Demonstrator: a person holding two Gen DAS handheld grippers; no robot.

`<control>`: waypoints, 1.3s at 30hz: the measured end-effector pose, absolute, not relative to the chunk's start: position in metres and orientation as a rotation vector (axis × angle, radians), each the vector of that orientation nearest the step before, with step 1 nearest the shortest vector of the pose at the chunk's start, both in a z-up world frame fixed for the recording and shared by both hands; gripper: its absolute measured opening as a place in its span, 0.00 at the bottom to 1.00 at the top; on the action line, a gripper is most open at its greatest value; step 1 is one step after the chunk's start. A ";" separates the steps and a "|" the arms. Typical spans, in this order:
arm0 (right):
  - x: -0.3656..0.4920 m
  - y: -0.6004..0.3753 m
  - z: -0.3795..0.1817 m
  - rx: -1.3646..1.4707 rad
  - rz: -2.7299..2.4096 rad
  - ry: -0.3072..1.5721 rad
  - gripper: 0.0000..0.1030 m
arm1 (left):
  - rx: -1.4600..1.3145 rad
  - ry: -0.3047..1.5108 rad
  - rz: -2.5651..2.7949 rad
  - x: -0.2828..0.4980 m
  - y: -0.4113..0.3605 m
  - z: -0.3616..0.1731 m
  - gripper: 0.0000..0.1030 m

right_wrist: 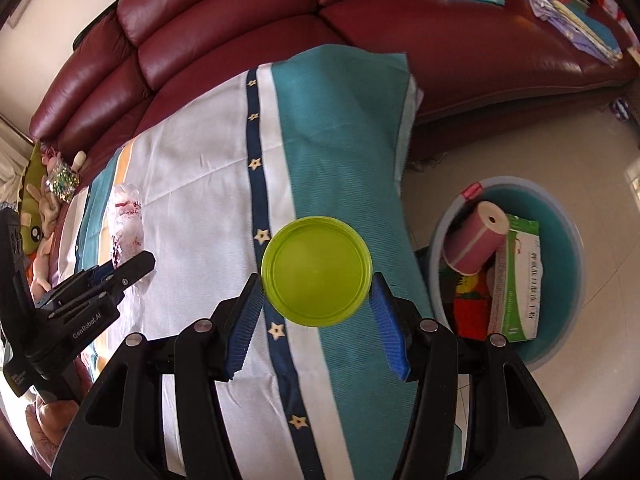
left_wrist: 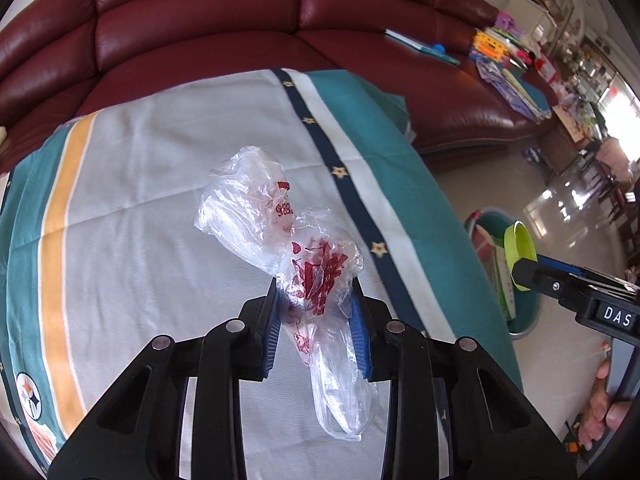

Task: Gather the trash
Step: 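Carry the plastic bag and lime lid over the teal bucket with both tools, then open the left tool to drop the bag while the right tool drops the lid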

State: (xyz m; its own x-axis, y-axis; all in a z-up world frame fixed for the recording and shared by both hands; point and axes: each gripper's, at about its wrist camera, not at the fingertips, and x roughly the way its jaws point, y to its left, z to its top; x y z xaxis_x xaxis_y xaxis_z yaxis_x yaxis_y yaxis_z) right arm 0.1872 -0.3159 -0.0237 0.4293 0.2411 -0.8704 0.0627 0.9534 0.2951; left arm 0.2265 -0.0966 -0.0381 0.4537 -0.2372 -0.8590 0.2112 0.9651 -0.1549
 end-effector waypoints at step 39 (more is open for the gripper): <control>0.123 -0.547 -0.069 0.596 -0.105 1.108 0.51 | 0.261 1.174 -0.604 0.228 -0.380 -0.101 0.90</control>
State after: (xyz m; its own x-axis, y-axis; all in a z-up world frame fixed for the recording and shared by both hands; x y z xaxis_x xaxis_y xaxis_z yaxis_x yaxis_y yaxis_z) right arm 0.1227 -0.5470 -0.0686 0.4589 0.2089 -0.8636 0.3679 0.8400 0.3987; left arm 0.2275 -0.3796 -0.1008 0.2526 -0.3059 -0.9179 0.5687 0.8145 -0.1149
